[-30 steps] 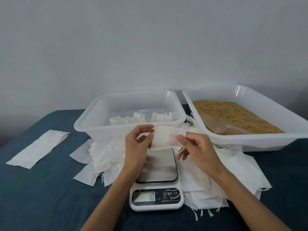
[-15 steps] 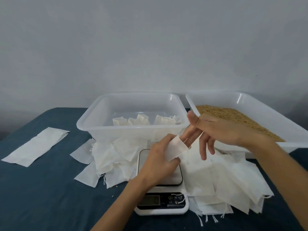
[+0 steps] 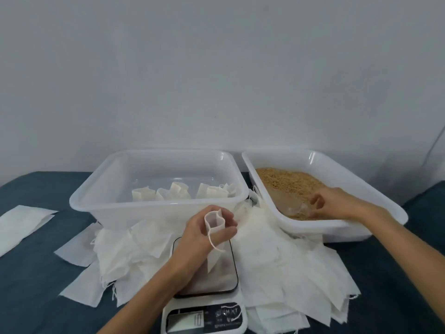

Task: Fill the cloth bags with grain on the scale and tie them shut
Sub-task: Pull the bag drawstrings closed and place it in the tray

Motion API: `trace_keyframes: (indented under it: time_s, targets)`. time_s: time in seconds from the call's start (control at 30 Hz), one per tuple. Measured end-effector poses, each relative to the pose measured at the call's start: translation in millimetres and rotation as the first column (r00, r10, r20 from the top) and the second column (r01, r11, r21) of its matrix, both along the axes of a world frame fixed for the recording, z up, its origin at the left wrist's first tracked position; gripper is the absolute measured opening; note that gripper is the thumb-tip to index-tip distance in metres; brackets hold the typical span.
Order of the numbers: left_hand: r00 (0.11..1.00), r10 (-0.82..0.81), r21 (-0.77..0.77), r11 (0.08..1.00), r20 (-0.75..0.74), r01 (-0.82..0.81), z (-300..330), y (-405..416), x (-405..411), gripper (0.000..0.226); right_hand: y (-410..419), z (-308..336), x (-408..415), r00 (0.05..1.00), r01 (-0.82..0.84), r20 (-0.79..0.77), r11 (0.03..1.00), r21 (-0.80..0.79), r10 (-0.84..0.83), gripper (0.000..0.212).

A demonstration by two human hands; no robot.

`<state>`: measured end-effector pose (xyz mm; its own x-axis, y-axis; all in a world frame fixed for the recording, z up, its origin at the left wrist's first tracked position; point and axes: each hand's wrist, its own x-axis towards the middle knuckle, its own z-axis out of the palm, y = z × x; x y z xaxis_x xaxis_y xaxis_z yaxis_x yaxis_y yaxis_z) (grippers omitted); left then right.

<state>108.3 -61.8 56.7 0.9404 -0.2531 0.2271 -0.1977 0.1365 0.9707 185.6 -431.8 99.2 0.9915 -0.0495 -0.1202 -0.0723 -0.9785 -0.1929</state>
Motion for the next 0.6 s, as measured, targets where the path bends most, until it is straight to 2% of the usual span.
trace_keyframes:
  time_s: [0.1, 0.27, 0.4, 0.5, 0.6]
  targets:
    - [1.0, 0.002, 0.026, 1.0, 0.015, -0.002, 0, 0, 1, 0.02, 6, -8, 6, 0.998, -0.048, 0.031, 0.998, -0.04, 0.049, 0.038]
    - [1.0, 0.031, 0.041, 0.999, -0.006, -0.03, -1, 6, -4, 0.021, 4, -9, 12, 0.998, -0.055, 0.018, 0.998, -0.038, 0.056, 0.023]
    - [0.999, 0.034, -0.034, 0.999, -0.024, -0.035, 0, 8, -4, 0.023, -22, -3, 16, 0.981, 0.062, 0.184, 0.998, 0.03, -0.066, 0.023]
    - [1.0, 0.015, -0.045, 0.999, -0.009, -0.015, -2, 8, -3, 0.026, -36, 4, 22, 0.942, 0.181, 0.315, 0.966, -0.184, -0.116, 0.03]
    - [1.0, 0.03, -0.031, 0.999, 0.002, -0.03, -2, 10, -1, 0.026, -38, 5, 29, 0.94, 0.223, 0.325, 0.912, -0.344, -0.107, 0.023]
